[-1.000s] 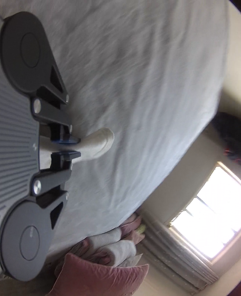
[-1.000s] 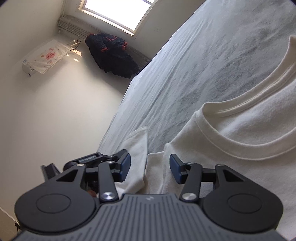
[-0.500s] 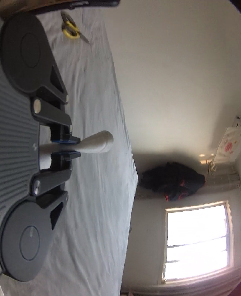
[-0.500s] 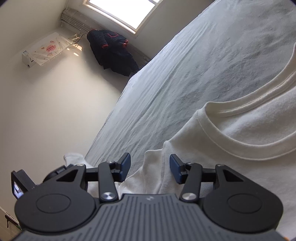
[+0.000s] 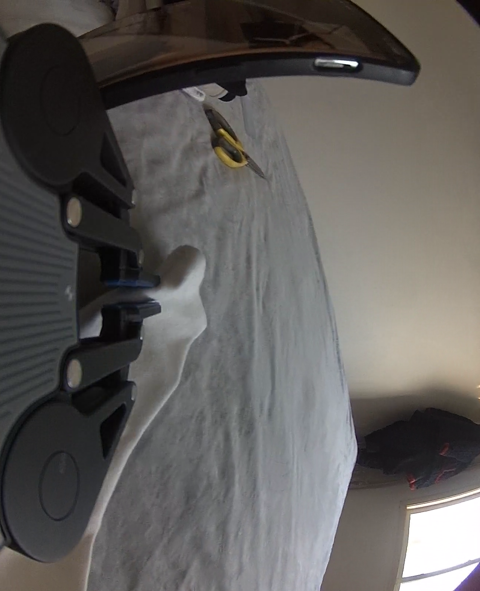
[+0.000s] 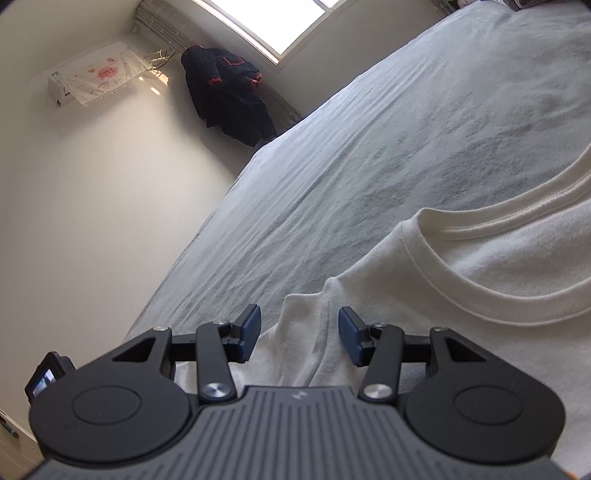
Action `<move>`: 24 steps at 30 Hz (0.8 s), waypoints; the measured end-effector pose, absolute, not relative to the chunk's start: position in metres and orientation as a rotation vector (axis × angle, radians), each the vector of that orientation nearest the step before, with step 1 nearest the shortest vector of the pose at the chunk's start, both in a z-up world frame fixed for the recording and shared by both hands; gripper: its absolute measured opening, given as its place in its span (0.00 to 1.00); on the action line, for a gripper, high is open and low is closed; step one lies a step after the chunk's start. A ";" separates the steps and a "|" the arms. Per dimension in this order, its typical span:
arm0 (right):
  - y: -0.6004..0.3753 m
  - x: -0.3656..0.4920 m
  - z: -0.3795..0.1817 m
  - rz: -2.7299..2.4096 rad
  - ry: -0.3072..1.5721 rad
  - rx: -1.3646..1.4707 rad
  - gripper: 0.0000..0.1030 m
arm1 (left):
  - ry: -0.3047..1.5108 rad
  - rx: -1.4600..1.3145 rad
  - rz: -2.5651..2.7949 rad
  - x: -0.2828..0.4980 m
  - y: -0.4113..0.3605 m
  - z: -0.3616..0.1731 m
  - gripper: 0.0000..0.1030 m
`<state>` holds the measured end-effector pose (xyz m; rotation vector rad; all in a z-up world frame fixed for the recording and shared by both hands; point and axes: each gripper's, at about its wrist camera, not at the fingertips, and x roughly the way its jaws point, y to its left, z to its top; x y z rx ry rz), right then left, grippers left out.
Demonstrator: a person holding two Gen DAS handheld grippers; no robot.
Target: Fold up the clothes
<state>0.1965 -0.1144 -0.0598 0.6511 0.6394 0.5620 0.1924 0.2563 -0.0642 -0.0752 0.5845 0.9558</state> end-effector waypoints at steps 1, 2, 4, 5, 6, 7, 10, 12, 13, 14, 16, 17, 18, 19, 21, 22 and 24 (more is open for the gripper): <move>-0.114 0.196 -0.059 0.561 0.637 0.644 0.51 | 0.592 -0.083 0.952 0.192 0.255 -0.064 0.11; -0.114 0.196 -0.059 0.560 0.633 0.638 0.50 | 0.591 -0.091 0.944 0.191 0.252 -0.063 0.16; -0.114 0.197 -0.059 0.558 0.628 0.633 0.51 | 0.589 -0.107 0.927 0.190 0.247 -0.060 0.33; -0.115 0.197 -0.059 0.557 0.625 0.632 0.50 | 0.588 -0.114 0.919 0.189 0.244 -0.059 0.41; -0.115 0.197 -0.059 0.555 0.623 0.630 0.50 | 0.586 -0.122 0.911 0.188 0.241 -0.057 0.42; -0.115 0.197 -0.058 0.554 0.620 0.625 0.51 | 0.582 -0.127 0.898 0.188 0.237 -0.055 0.43; -0.113 0.196 -0.056 0.550 0.603 0.595 0.51 | 0.538 -0.148 0.853 0.185 0.217 -0.047 0.49; -0.111 0.194 -0.053 0.540 0.583 0.558 0.51 | 0.524 -0.161 0.786 0.184 0.203 -0.046 0.53; -0.109 0.194 -0.052 0.535 0.571 0.535 0.51 | 0.520 -0.168 0.748 0.184 0.197 -0.046 0.54; -0.108 0.193 -0.050 0.529 0.559 0.510 0.51 | 0.532 -0.173 0.706 0.186 0.193 -0.049 0.53; -0.104 0.192 -0.047 0.521 0.539 0.454 0.51 | 0.578 -0.182 0.616 0.192 0.190 -0.060 0.53; -0.102 0.191 -0.046 0.518 0.531 0.420 0.51 | 0.588 -0.180 0.585 0.192 0.189 -0.066 0.51; -0.100 0.190 -0.045 0.513 0.522 0.384 0.51 | 0.587 -0.174 0.566 0.189 0.188 -0.071 0.51; -0.097 0.188 -0.045 0.505 0.511 0.346 0.51 | 0.581 -0.164 0.552 0.186 0.188 -0.075 0.50; -0.092 0.185 -0.048 0.494 0.497 0.289 0.51 | 0.578 -0.162 0.531 0.182 0.190 -0.075 0.50; -0.090 0.183 -0.051 0.493 0.494 0.266 0.51 | 0.577 -0.163 0.520 0.181 0.192 -0.073 0.49; -0.083 0.180 -0.053 0.513 0.508 0.219 0.48 | 0.572 -0.177 0.495 0.177 0.196 -0.071 0.48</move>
